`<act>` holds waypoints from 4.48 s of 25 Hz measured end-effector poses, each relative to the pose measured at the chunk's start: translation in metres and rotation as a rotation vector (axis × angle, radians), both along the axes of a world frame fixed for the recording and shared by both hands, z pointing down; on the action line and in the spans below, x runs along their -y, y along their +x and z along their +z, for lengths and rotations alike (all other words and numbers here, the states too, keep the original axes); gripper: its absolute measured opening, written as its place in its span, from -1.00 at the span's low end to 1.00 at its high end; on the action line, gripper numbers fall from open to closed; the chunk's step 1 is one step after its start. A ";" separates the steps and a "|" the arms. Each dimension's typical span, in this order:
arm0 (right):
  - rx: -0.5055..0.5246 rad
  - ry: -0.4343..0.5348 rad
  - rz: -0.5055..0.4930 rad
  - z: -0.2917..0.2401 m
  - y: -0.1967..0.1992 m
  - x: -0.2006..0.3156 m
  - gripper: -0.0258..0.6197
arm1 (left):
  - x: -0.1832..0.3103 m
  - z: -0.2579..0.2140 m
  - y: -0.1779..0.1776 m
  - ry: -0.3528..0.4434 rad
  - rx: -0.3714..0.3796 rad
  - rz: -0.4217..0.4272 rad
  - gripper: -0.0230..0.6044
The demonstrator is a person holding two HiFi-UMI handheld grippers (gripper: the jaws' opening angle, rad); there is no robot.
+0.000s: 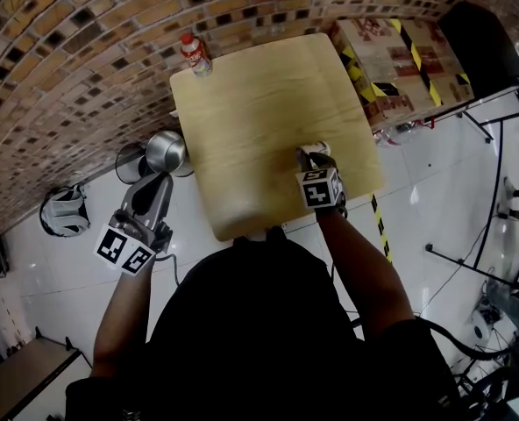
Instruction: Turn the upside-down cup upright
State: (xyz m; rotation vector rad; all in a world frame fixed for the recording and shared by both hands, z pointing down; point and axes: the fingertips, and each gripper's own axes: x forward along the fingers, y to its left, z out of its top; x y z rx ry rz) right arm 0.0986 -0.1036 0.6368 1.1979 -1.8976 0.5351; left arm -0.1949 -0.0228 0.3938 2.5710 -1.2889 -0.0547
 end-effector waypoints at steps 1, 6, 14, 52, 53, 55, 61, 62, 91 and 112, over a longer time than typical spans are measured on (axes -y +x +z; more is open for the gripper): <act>0.016 -0.013 0.009 0.003 -0.002 -0.001 -0.81 | -0.001 0.000 -0.003 -0.002 0.002 -0.004 -0.89; 0.042 -0.025 0.009 0.008 -0.012 -0.002 -0.80 | -0.002 0.001 -0.013 -0.008 0.007 -0.019 -0.89; 0.095 -0.044 -0.011 0.004 -0.021 -0.002 -0.69 | 0.003 0.003 -0.009 -0.011 0.001 -0.013 -0.89; 0.179 -0.114 -0.077 -0.006 0.004 0.037 -0.60 | 0.020 0.006 0.024 -0.043 0.033 -0.002 -0.90; 0.192 -0.084 -0.100 -0.008 -0.002 0.041 -0.60 | 0.021 0.005 0.026 -0.041 0.034 0.003 -0.90; 0.177 -0.086 -0.150 -0.001 -0.013 0.042 -0.61 | 0.021 0.003 0.028 -0.037 0.036 0.014 -0.90; 0.128 -0.239 -0.030 0.031 -0.001 0.007 -0.62 | 0.021 -0.001 0.016 -0.026 0.037 -0.004 -0.90; 0.135 -0.219 -0.002 0.033 0.003 0.002 -0.62 | 0.021 0.000 0.015 -0.026 0.034 -0.006 -0.90; 0.383 -0.173 0.124 0.028 0.038 0.018 -0.54 | 0.013 0.002 0.025 -0.025 0.042 0.043 -0.90; 0.435 -0.313 0.130 0.028 0.017 -0.003 -0.61 | 0.018 -0.005 0.022 -0.002 0.037 0.036 -0.90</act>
